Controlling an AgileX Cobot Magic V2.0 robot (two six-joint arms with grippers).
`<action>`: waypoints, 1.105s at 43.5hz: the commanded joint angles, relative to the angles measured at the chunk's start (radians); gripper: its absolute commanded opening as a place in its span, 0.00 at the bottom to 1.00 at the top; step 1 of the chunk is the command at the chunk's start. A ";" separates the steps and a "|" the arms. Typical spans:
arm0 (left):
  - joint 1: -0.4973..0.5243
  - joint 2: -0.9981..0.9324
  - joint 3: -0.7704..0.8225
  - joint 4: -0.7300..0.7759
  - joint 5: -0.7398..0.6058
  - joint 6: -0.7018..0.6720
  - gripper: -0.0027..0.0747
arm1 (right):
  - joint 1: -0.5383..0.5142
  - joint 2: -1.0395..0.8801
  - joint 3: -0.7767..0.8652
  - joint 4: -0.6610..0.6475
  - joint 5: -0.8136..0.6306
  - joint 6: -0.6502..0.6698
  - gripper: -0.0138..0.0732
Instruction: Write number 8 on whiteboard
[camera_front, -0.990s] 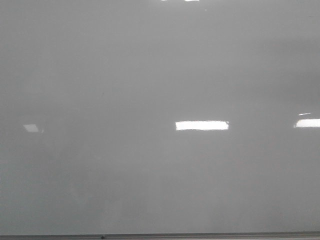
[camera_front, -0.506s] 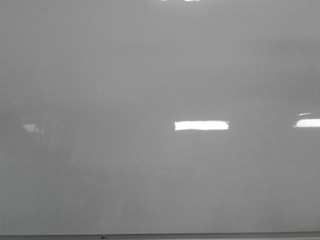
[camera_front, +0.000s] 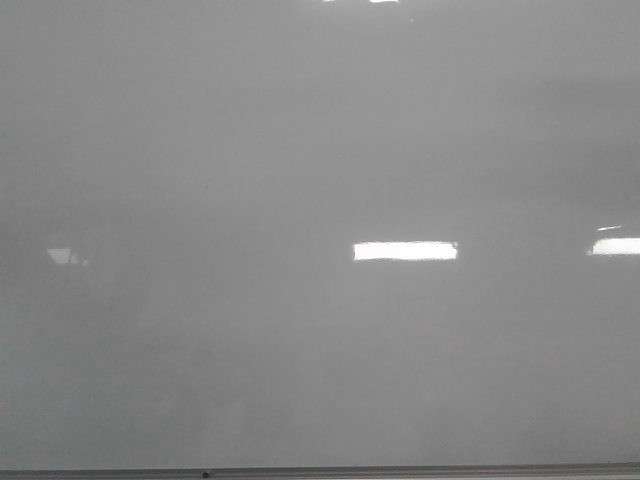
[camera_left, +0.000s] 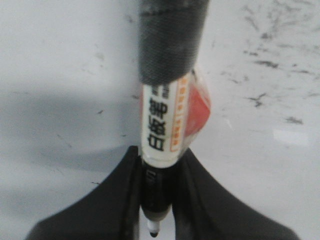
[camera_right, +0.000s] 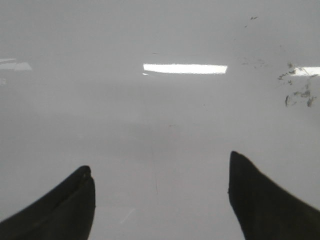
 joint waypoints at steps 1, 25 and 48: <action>-0.004 -0.066 -0.033 0.000 -0.005 0.000 0.01 | 0.004 0.013 -0.026 -0.005 -0.084 0.000 0.82; -0.397 -0.335 -0.142 -0.033 0.475 0.149 0.01 | 0.137 0.174 -0.187 0.103 0.150 -0.166 0.82; -1.051 -0.451 -0.142 -0.116 0.507 0.467 0.01 | 0.584 0.526 -0.489 0.521 0.536 -0.785 0.82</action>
